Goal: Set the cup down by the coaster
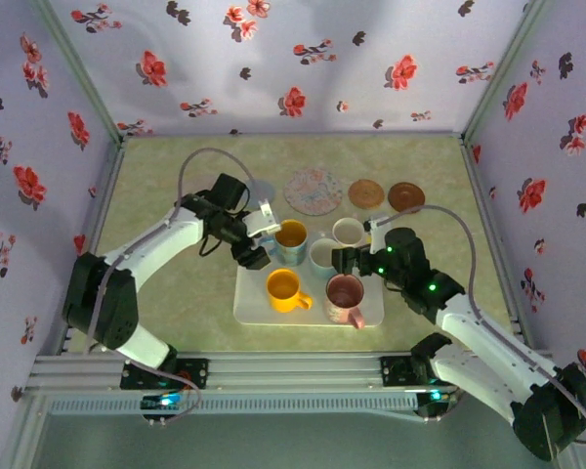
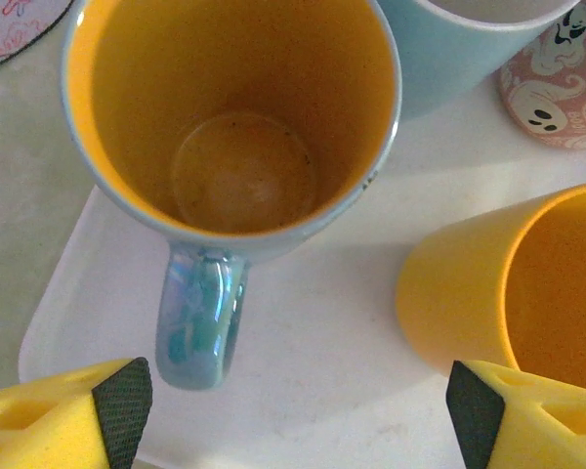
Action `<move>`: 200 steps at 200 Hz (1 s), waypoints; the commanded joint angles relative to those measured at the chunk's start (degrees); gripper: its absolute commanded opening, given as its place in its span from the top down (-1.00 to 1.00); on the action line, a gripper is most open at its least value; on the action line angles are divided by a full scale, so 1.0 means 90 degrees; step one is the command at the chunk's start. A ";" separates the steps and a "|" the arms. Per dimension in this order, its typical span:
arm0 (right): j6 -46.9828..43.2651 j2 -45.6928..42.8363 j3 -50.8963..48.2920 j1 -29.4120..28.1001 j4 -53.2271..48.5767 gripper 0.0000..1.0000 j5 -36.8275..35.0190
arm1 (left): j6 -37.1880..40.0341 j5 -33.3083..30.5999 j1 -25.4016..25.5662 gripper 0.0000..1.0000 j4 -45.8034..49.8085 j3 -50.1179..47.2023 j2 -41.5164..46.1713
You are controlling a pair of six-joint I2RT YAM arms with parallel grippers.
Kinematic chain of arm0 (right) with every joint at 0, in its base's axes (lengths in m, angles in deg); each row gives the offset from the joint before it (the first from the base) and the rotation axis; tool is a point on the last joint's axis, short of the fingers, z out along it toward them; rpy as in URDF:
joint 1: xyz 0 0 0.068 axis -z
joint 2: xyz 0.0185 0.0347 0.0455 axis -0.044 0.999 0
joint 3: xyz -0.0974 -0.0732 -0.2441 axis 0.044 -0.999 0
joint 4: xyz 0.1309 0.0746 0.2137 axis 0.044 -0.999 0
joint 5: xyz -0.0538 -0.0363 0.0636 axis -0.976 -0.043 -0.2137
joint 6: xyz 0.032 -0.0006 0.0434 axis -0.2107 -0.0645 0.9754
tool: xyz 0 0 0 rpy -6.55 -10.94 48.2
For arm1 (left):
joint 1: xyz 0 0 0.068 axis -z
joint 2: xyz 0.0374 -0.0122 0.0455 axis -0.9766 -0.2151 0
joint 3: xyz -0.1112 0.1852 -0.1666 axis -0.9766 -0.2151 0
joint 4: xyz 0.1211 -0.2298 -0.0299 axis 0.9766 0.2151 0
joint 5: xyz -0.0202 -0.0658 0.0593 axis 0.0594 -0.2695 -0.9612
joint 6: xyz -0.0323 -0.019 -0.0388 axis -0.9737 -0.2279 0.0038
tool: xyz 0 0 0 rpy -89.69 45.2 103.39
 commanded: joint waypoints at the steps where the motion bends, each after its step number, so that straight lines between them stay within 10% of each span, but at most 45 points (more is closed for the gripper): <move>1: -0.0444 0.0143 0.0071 -0.0058 -0.0055 -0.99 0.0280 | 0.0300 0.0176 -0.0064 -0.57 0.0156 0.0248 -0.0227; 200: -0.0874 0.1003 0.0266 -0.0057 0.0147 -0.99 0.0781 | 0.0280 -0.0075 0.0007 -0.19 -0.0440 0.0348 -0.0909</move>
